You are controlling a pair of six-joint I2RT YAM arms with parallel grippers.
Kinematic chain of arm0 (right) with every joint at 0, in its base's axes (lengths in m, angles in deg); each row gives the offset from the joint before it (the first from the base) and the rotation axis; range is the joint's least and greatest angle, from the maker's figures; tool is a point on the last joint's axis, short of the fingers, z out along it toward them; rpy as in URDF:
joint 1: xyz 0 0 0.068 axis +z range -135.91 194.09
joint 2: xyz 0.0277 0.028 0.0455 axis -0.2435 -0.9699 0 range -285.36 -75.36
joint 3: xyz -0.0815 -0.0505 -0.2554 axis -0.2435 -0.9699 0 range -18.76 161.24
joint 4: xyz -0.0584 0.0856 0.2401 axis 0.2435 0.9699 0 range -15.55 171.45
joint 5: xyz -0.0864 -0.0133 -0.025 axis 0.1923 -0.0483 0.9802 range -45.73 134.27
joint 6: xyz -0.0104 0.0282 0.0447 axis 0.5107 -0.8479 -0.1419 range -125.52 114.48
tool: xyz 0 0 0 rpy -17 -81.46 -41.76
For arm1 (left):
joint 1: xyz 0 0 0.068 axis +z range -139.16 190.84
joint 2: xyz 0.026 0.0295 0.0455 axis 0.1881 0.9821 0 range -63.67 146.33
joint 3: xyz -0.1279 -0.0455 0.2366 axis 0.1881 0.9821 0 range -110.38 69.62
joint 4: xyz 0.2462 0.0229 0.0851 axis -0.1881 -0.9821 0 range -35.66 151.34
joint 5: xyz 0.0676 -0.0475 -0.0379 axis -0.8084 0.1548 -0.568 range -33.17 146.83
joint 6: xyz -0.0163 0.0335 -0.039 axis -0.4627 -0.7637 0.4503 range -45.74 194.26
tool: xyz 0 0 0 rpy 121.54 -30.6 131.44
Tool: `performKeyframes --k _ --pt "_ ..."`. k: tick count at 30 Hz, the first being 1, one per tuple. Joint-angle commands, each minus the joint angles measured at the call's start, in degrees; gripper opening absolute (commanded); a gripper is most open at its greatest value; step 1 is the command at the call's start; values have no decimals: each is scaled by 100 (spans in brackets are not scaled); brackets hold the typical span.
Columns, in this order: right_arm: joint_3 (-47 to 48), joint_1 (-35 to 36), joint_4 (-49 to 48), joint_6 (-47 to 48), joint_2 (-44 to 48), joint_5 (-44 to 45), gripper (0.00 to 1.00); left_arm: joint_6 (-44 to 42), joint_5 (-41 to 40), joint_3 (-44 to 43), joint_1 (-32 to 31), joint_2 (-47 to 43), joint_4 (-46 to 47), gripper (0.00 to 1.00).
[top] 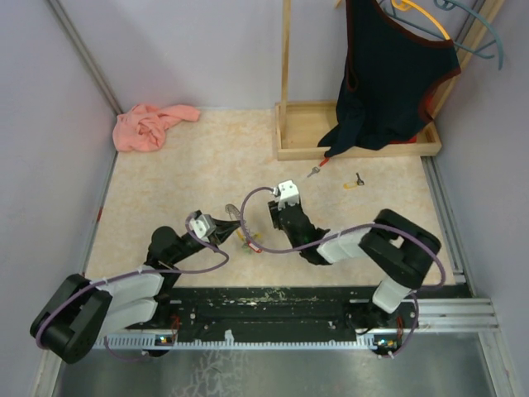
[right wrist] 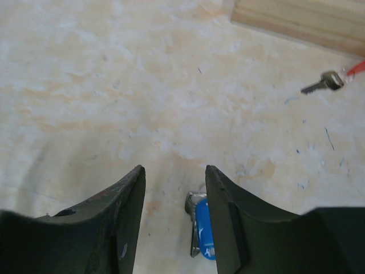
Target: Put the keys on the keyring
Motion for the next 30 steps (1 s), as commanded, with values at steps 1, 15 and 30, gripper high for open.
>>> performKeyframes --k 1,15,30 --pt "780 -407 2540 -436 1049 -1367 50 -32 -28 26 6 -114 118 1" --pt "2739 -2305 6240 396 895 -5068 50 4 4 -4 4 -94 88 1" --pt "3937 -3147 6942 1332 -904 -6852 36 -22 107 -69 7 -61 -18 1"
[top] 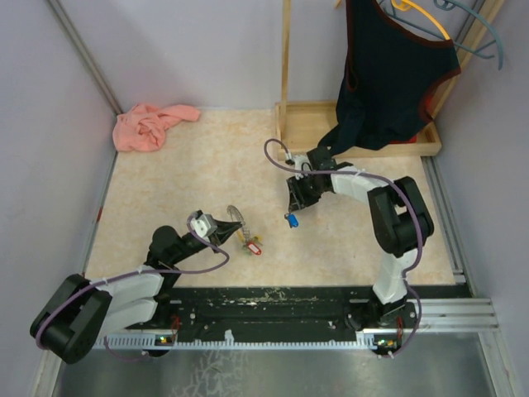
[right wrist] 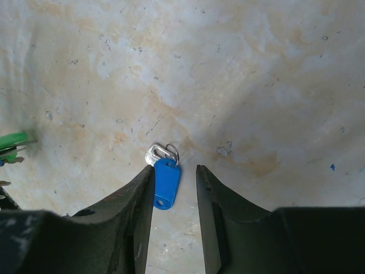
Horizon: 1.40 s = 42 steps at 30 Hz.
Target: Put the keys on the keyring
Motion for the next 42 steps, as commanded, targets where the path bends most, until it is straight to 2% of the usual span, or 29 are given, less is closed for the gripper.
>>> performKeyframes --k 1,17,21,29,42 --pt "555 -206 260 382 -260 -694 36 -30 102 -79 7 -37 162 1" --pt "925 -294 648 605 -1130 -1355 36 -45 160 -120 7 27 155 1" --pt "947 -294 820 664 -1180 -1482 29 -44 167 -123 5 33 139 1" --pt "926 -294 1039 804 -1075 -1638 26 -23 205 -131 -1 62 165 1" --pt "952 -279 835 610 -1172 -1615 24 8 228 -138 5 84 179 1"
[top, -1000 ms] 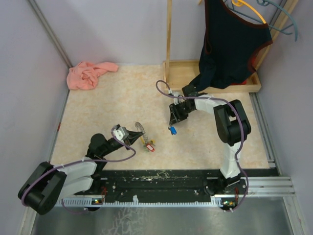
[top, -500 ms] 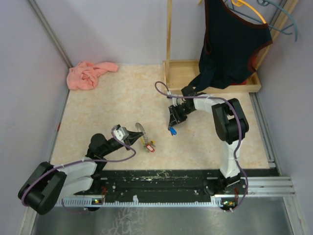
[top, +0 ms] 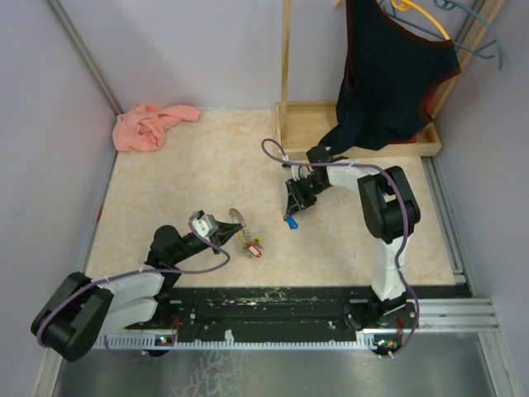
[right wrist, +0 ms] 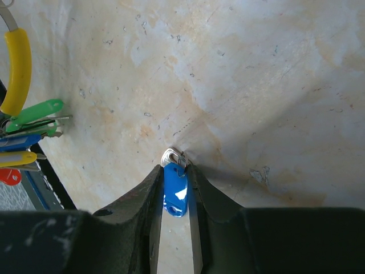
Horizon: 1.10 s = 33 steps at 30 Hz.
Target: Put the keys on the keyring
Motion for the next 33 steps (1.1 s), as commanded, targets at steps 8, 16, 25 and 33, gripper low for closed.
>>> performKeyframes --k 8,16,25,33 --pt "303 3 -114 -36 -373 -78 21 6 118 -157 1 18 221 1" --pt "378 58 -29 33 -427 -83 13 -2 96 -164 6 30 184 1" --pt "-386 321 -928 -137 521 456 0 -6 87 -167 7 13 178 1" --pt "-2452 927 -3756 -599 2216 2001 0 42 29 -136 7 -85 186 1"
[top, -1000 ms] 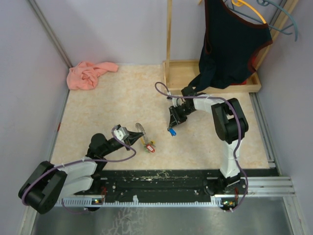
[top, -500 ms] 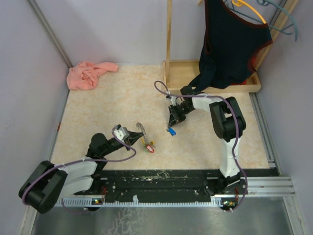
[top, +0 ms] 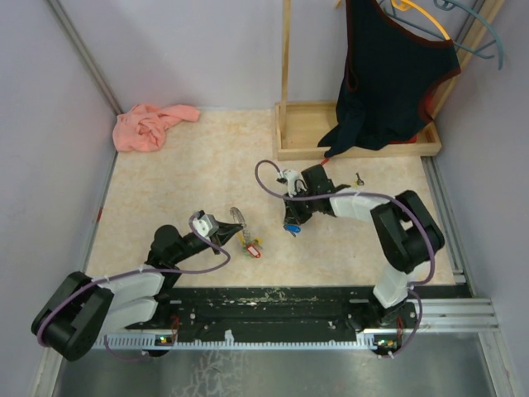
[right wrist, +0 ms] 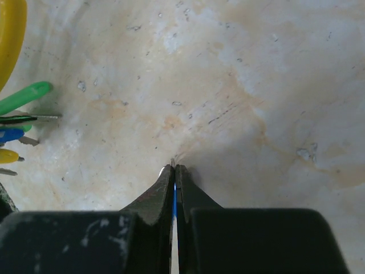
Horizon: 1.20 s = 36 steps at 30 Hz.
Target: Put the keys on the keyring
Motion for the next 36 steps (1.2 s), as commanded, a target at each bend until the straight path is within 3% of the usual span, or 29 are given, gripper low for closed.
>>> performKeyframes --k 1,7,13,15,20,27,36 --pt "-929 301 -2234 -345 991 959 0 44 -5 -124 7 -117 206 1" --pt "-2107 830 -4485 -411 1164 1996 0 85 -23 -87 4 -153 223 1" --pt "-2977 1258 -6939 -381 746 3165 0 84 -105 -52 6 -166 239 1" --pt "-3028 1423 -7259 -252 423 3602 0 92 -132 -44 6 -179 249 1" --pt "-2714 1557 -6694 -134 294 3700 0 87 -198 -23 2 -168 281 1" --pt "-2026 1556 -4745 -104 349 3353 0 27 -257 -16 4 -223 216 1" --pt "-1297 1552 -2584 -218 611 3059 19 14 -241 -35 5 -225 207 1"
